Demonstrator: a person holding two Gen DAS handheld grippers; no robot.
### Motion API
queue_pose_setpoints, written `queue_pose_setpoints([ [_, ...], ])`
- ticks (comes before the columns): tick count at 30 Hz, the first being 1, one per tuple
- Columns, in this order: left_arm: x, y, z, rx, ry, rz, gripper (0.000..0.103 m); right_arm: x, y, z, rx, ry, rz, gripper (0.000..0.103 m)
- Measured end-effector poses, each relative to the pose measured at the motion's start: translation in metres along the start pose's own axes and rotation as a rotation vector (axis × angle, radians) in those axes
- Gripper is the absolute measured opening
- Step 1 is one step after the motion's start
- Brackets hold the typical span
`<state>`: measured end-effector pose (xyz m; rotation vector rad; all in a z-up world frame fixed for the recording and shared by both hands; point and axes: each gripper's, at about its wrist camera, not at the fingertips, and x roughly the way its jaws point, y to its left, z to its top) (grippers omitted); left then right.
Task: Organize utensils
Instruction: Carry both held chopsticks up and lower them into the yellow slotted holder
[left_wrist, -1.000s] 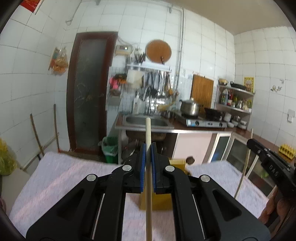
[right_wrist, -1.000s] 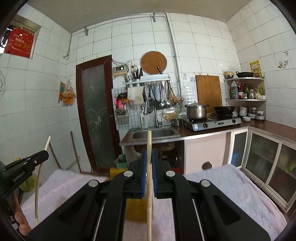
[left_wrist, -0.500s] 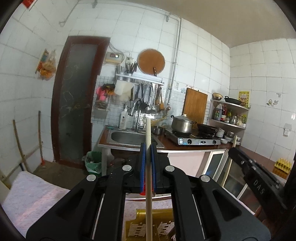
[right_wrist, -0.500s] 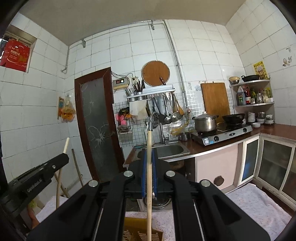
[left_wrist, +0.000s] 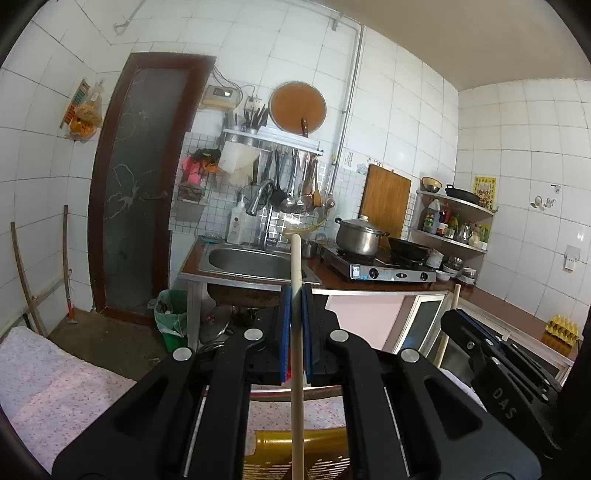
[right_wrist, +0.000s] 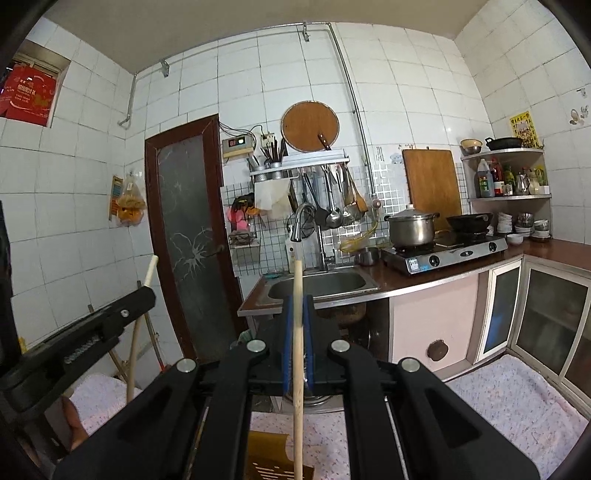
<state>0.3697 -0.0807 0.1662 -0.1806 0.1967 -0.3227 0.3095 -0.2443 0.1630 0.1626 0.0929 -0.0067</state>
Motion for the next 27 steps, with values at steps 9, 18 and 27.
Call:
queue_pose_setpoints([
  [9,0.028,0.007,-0.029,0.037,0.012,0.050,0.004,0.017,-0.003,-0.028,0.000,0.053,0.001,0.006],
  [18,0.031,0.004,-0.042,0.075,-0.001,0.059,0.005,0.020,-0.005,-0.047,-0.011,0.099,-0.015,0.006],
  [27,0.021,0.007,-0.022,0.025,-0.061,0.021,0.005,0.015,-0.007,-0.051,0.002,0.085,-0.011,0.006],
])
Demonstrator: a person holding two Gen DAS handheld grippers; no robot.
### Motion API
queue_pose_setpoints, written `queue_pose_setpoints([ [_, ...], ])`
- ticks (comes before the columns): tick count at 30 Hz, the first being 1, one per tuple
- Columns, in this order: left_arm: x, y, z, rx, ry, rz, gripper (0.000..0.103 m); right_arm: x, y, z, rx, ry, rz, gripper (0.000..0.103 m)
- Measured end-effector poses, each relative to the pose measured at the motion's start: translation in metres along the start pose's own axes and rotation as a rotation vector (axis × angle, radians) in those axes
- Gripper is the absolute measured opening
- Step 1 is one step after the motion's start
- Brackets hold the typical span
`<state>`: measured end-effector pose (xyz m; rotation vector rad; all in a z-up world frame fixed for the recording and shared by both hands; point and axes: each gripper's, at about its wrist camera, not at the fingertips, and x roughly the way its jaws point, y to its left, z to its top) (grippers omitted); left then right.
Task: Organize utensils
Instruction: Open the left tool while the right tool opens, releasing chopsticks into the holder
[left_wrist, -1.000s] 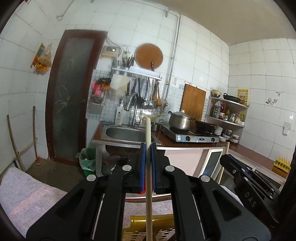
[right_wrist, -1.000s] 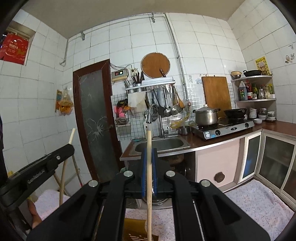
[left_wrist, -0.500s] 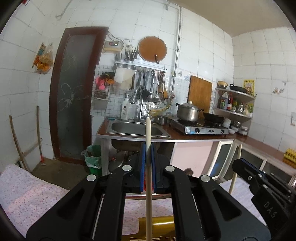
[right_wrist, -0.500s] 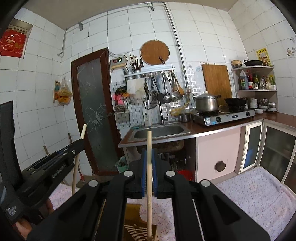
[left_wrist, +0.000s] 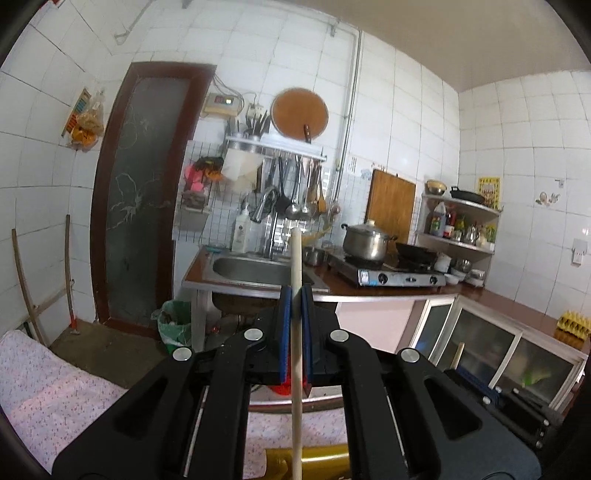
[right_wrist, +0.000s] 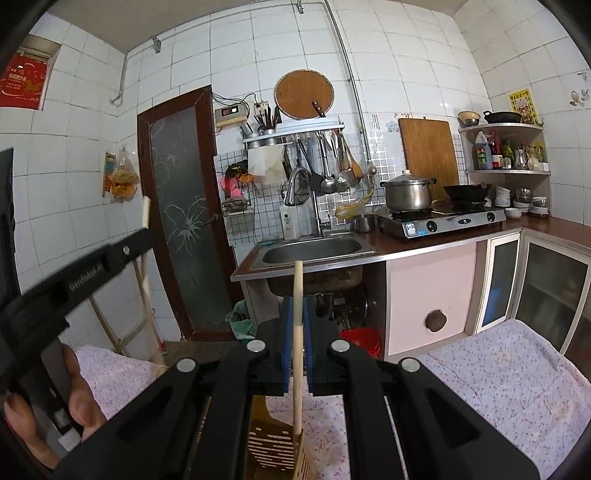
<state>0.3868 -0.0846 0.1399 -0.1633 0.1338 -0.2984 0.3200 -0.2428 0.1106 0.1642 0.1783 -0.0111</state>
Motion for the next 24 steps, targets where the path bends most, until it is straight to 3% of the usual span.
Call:
queue_pose_setpoints([
  [9,-0.005,-0.006,-0.020,0.104,0.076,0.049,0.005,0.001,-0.004,-0.008,0.015,0.036,-0.002,0.007],
  [10,-0.007,-0.005,-0.022,0.105,0.091,0.058,0.011,0.002,-0.006,-0.009,0.021,0.050,-0.007,0.007],
  [11,-0.011,-0.003,-0.024,0.107,0.109,0.071,0.025,0.001,-0.007,-0.008,0.027,0.062,-0.011,0.009],
  [12,-0.015,-0.001,-0.024,0.110,0.116,0.087,0.031,-0.001,-0.009,-0.007,0.032,0.077,-0.019,0.022],
  [13,-0.022,0.001,-0.024,0.113,0.118,0.103,0.041,-0.006,-0.011,-0.005,0.038,0.082,-0.028,0.050],
  [14,-0.031,0.003,-0.023,0.119,0.119,0.119,0.049,-0.013,-0.013,-0.002,0.045,0.078,-0.034,0.060],
  [15,-0.040,0.005,-0.021,0.124,0.124,0.129,0.053,-0.019,-0.015,0.000,0.044,0.077,-0.040,0.061],
  [17,-0.063,0.012,-0.016,0.123,0.140,0.148,0.072,-0.038,-0.017,0.007,0.029,0.089,-0.060,0.061],
  [24,-0.145,0.032,-0.024,0.104,0.215,0.181,0.098,-0.108,-0.023,-0.007,0.001,0.190,-0.094,0.069],
])
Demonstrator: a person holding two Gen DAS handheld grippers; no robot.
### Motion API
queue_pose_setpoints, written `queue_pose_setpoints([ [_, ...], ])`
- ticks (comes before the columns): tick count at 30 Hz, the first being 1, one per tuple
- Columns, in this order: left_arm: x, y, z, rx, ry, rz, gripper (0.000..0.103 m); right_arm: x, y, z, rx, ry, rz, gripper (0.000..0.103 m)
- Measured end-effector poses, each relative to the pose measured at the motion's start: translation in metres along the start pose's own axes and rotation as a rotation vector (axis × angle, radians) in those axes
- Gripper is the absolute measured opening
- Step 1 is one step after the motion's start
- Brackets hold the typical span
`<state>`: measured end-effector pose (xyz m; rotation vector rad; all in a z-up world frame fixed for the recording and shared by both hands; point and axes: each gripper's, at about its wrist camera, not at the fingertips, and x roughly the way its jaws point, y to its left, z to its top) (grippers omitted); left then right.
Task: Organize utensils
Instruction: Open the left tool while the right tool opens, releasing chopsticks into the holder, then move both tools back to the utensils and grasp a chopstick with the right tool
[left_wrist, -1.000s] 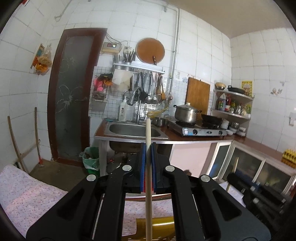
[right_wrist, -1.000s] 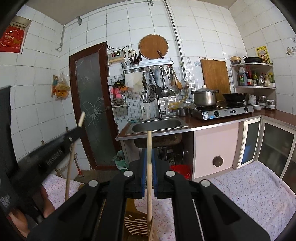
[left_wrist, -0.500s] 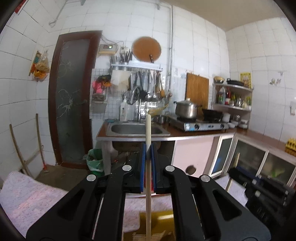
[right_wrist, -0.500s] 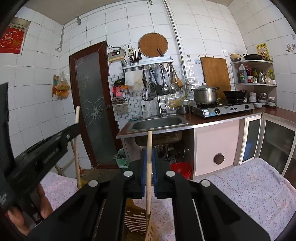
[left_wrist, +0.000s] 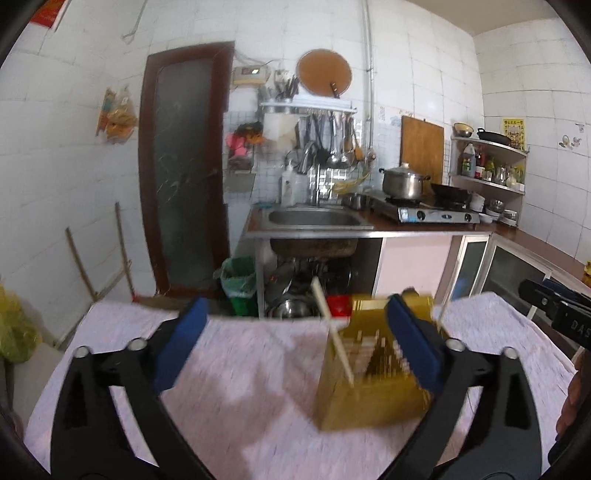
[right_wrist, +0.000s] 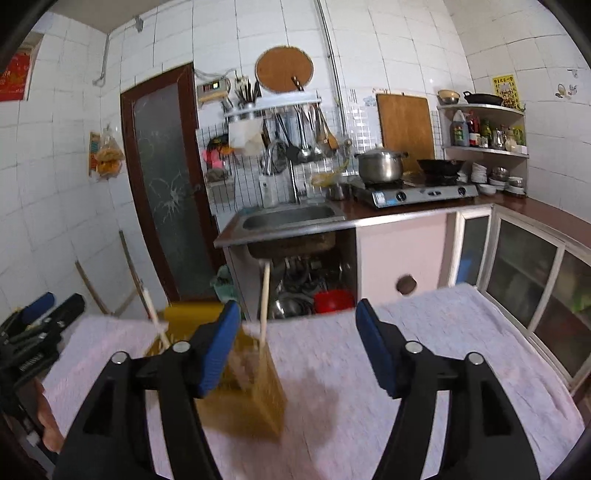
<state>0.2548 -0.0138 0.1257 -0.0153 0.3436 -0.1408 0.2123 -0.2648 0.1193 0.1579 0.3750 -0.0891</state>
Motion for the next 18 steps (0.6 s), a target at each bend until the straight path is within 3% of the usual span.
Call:
queue_pose_setpoints([
  [4,-0.027,0.017,-0.041,-0.040,0.093,0.008,0.098,-0.020,-0.003,-0.043,-0.009,0.086,-0.016,0.071],
  [11,-0.037,0.027,-0.119,-0.080,0.293,0.020,0.098,-0.028,-0.002,-0.128,-0.005,0.258,-0.049,0.071],
  [18,-0.039,0.020,-0.170,-0.065,0.419,0.053,0.098,-0.017,-0.002,-0.176,0.006,0.372,-0.077,0.071],
])
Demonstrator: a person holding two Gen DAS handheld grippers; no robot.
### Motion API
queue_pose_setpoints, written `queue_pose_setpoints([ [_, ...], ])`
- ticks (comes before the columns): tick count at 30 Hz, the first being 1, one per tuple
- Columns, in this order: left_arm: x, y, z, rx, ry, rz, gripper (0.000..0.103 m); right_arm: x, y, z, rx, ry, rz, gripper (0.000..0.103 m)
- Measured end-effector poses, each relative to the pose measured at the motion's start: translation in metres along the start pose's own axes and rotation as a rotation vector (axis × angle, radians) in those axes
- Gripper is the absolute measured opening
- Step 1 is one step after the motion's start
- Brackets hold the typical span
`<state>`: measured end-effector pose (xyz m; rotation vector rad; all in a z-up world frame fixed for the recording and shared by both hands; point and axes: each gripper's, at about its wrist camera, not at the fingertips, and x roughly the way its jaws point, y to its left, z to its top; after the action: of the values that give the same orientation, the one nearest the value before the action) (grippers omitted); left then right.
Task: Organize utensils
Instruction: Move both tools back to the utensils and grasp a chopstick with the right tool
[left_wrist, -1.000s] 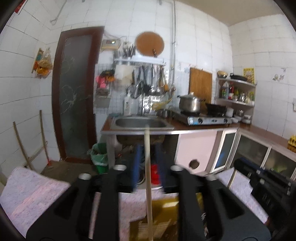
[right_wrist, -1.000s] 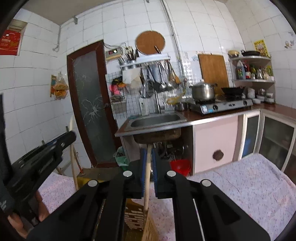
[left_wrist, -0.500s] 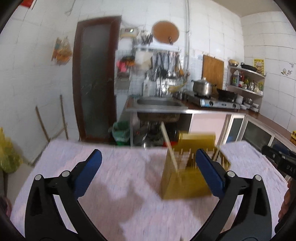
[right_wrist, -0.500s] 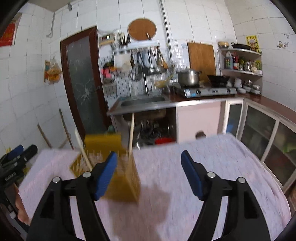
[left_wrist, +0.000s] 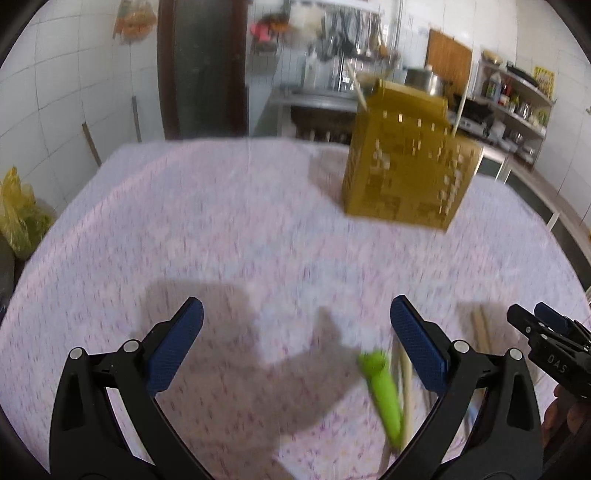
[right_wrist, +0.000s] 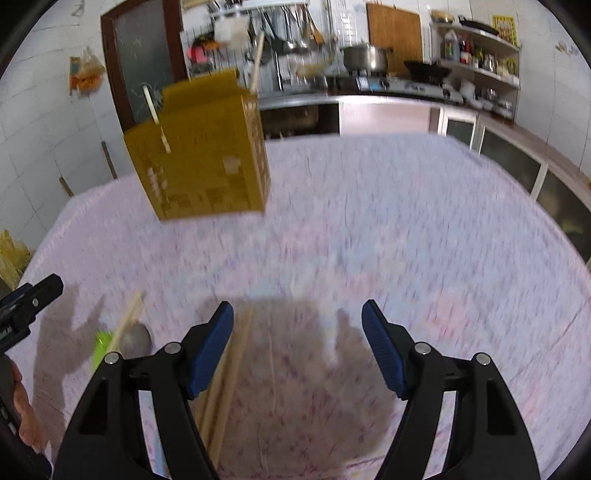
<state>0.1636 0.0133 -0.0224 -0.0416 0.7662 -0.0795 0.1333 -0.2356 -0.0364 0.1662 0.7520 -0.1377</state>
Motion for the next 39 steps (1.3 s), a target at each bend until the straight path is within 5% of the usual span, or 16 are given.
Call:
queue_pose_setpoints([
  [15,0.019,-0.017,-0.026,0.051,0.075,0.066,0.098,0.014,0.016,-0.008,-0.025,0.086,-0.035,0.070],
  [17,0.019,-0.018,-0.026,0.048,0.078,0.065,0.098,0.013,0.019,-0.009,-0.033,0.088,-0.042,0.062],
  [24,0.021,-0.020,-0.028,0.026,0.097,0.054,0.098,0.011,0.023,-0.011,-0.061,0.084,0.022,0.011],
  [39,0.027,-0.040,-0.040,0.030,0.163,0.047,0.097,0.001,-0.042,-0.014,-0.015,0.092,0.055,0.007],
])
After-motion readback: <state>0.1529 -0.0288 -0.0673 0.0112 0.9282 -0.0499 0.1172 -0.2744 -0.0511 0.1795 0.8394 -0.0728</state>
